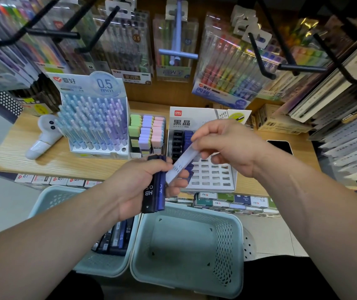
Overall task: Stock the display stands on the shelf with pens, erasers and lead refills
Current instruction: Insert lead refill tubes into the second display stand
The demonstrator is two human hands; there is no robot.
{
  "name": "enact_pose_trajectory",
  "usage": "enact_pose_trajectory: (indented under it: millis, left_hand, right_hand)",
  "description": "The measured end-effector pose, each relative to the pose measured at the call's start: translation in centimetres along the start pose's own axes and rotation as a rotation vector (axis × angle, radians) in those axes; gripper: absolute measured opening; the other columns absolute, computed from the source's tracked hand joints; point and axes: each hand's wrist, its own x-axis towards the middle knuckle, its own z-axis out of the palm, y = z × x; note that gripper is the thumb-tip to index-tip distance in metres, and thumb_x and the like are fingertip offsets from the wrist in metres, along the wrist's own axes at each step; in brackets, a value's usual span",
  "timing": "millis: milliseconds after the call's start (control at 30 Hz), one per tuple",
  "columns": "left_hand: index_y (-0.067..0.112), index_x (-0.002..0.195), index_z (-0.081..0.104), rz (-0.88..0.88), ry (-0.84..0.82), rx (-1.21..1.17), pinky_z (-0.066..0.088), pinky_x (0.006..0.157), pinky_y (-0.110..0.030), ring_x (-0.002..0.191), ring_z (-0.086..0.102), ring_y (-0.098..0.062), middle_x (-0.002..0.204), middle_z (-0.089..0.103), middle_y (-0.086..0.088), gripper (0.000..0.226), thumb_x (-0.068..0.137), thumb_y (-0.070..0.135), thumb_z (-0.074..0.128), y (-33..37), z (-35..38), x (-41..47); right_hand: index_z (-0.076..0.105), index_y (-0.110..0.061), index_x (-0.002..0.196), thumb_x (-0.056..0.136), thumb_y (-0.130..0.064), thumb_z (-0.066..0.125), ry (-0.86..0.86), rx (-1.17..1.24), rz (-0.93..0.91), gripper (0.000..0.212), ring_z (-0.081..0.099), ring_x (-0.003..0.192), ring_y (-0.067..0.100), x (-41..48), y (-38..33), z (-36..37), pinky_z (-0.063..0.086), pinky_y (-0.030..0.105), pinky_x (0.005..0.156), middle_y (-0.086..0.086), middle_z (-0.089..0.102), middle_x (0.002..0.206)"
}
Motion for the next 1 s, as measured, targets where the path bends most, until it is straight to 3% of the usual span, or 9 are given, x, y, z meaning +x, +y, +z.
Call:
enact_pose_trajectory:
  millis: [167,233,300,400,567,633,767,900,1000]
  left_hand:
    - [0.005,0.103,0.062,0.066,0.068,-0.057,0.055,0.051,-0.022,0.058,0.065,-0.017,0.091,0.074,-0.022,0.008,0.095,0.005,0.060,0.2,-0.1,0.2]
    - [0.007,0.099,0.062,0.101,0.126,-0.058,0.048,0.044,-0.020,0.051,0.058,-0.014,0.084,0.073,-0.020,0.008,0.092,0.007,0.066,0.3,-0.2,0.4]
    - [0.005,0.094,0.064,0.128,0.148,-0.020,0.042,0.041,-0.019,0.048,0.053,-0.012,0.076,0.070,-0.016,0.010,0.088,0.010,0.070,0.2,-0.4,0.6]
    - [0.008,0.085,0.067,0.147,0.105,0.074,0.038,0.042,-0.020,0.050,0.049,-0.013,0.066,0.062,-0.008,0.011,0.081,0.016,0.074,-0.1,-0.4,0.6]
    - [0.005,0.092,0.069,0.133,0.085,0.096,0.039,0.043,-0.021,0.050,0.050,-0.014,0.072,0.065,-0.011,0.014,0.089,0.019,0.070,-0.2,-0.1,0.4]
    - [0.005,0.095,0.070,0.096,0.095,0.071,0.042,0.043,-0.021,0.050,0.053,-0.014,0.079,0.070,-0.014,0.016,0.090,0.021,0.069,0.0,-0.1,0.4]
    - [0.008,0.104,0.062,0.052,0.121,0.008,0.048,0.046,-0.024,0.054,0.059,-0.017,0.084,0.072,-0.017,0.010,0.094,0.011,0.060,0.0,-0.4,0.4]
    - [0.008,0.105,0.060,0.042,0.130,-0.023,0.050,0.048,-0.025,0.056,0.061,-0.021,0.085,0.072,-0.019,0.016,0.094,0.004,0.050,-0.2,-0.7,0.7]
    - [0.007,0.106,0.060,0.033,0.132,-0.023,0.050,0.048,-0.026,0.056,0.061,-0.022,0.084,0.071,-0.019,0.018,0.093,0.004,0.048,-0.3,-0.8,0.9]
  right_hand:
    - [0.066,-0.010,0.082,0.084,0.006,0.066,0.024,0.045,-0.007,0.016,0.057,0.057,0.015,0.2,-0.2,-0.8,0.041,0.022,0.046,0.012,0.065,0.070]
    - [0.065,-0.014,0.096,0.080,0.007,0.063,-0.113,-0.052,0.032,0.027,0.052,0.056,0.014,-0.1,-0.2,-0.8,0.040,0.024,0.048,0.005,0.059,0.064]
    - [0.059,-0.023,0.120,0.073,0.005,0.065,-0.322,-0.155,0.062,0.055,0.053,0.059,0.014,-0.7,-0.4,-0.7,0.040,0.026,0.051,0.005,0.060,0.070]
    - [0.042,-0.036,0.144,0.078,0.013,0.066,-0.545,-0.287,0.022,0.085,0.058,0.063,0.014,-1.3,-0.2,0.4,0.044,0.026,0.055,0.005,0.063,0.077]
    - [0.039,-0.033,0.147,0.082,0.014,0.069,-0.586,-0.316,-0.016,0.085,0.068,0.072,0.018,-1.1,0.2,0.9,0.057,0.031,0.063,0.027,0.064,0.100]
    - [0.042,-0.030,0.141,0.085,0.013,0.068,-0.532,-0.297,-0.017,0.076,0.070,0.076,0.020,-1.1,0.1,0.1,0.058,0.032,0.063,0.030,0.062,0.111]
    - [0.053,-0.022,0.125,0.097,0.004,0.059,-0.194,-0.210,-0.052,0.038,0.069,0.070,0.021,-0.1,0.5,-1.9,0.060,0.033,0.061,0.022,0.064,0.095]
    - [0.064,-0.018,0.104,0.100,-0.007,0.058,0.188,-0.359,-0.124,0.012,0.072,0.073,0.019,1.4,1.8,-2.9,0.063,0.037,0.063,0.008,0.064,0.093]
    - [0.068,-0.015,0.094,0.096,-0.012,0.065,0.283,-0.536,-0.207,0.004,0.071,0.075,0.021,2.1,3.0,-2.9,0.062,0.040,0.071,0.003,0.069,0.086]
